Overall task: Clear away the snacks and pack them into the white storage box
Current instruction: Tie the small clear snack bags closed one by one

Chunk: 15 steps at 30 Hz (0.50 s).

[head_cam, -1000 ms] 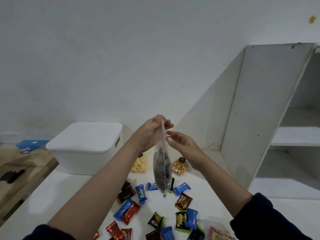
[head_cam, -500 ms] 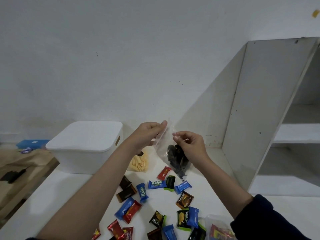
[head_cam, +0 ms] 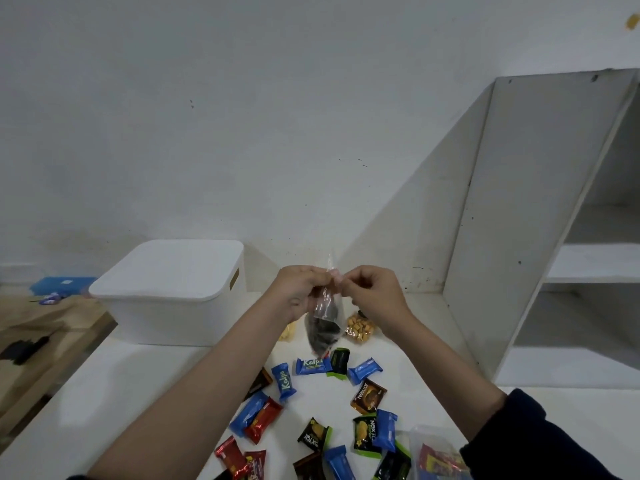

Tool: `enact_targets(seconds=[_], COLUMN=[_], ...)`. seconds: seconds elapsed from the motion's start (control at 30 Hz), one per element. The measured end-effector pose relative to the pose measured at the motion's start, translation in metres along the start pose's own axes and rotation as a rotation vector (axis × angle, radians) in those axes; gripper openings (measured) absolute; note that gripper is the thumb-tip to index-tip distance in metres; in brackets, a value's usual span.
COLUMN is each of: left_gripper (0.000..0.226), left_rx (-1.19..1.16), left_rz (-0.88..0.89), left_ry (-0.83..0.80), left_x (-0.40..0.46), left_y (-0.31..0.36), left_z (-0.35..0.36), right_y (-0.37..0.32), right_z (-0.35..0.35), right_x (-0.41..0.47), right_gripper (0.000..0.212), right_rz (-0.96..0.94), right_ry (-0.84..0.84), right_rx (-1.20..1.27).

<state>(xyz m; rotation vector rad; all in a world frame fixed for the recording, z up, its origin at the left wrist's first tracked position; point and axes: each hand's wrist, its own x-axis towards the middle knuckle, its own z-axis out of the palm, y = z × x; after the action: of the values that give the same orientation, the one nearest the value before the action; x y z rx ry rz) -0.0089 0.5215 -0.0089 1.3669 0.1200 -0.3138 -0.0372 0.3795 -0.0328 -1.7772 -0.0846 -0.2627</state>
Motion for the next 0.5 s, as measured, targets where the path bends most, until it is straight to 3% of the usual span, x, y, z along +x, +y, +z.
enact_targets(seconds=[0.13, 0.3, 0.4, 0.5], left_gripper=[0.011, 0.013, 0.022, 0.015], left_rx=[-0.091, -0.227, -0.284, -0.334], left_rz=[-0.102, -0.140, -0.164, -0.194], left_ry=[0.030, -0.003, -0.022, -0.050], left_x=[0.003, 0.004, 0.004, 0.003], left_y=[-0.011, -0.021, -0.024, -0.024], left_z=[0.002, 0.007, 0.007, 0.005], right_y=[0.002, 0.010, 0.011, 0.009], right_z=[0.001, 0.008, 0.008, 0.006], right_x=[-0.005, -0.008, -0.008, -0.009], right_gripper=[0.016, 0.031, 0.020, 0.007], right_rz=[0.046, 0.148, 0.192, 0.229], right_ry=[-0.119, -0.014, -0.013, -0.032], right_rx=[0.063, 0.079, 0.125, 0.168])
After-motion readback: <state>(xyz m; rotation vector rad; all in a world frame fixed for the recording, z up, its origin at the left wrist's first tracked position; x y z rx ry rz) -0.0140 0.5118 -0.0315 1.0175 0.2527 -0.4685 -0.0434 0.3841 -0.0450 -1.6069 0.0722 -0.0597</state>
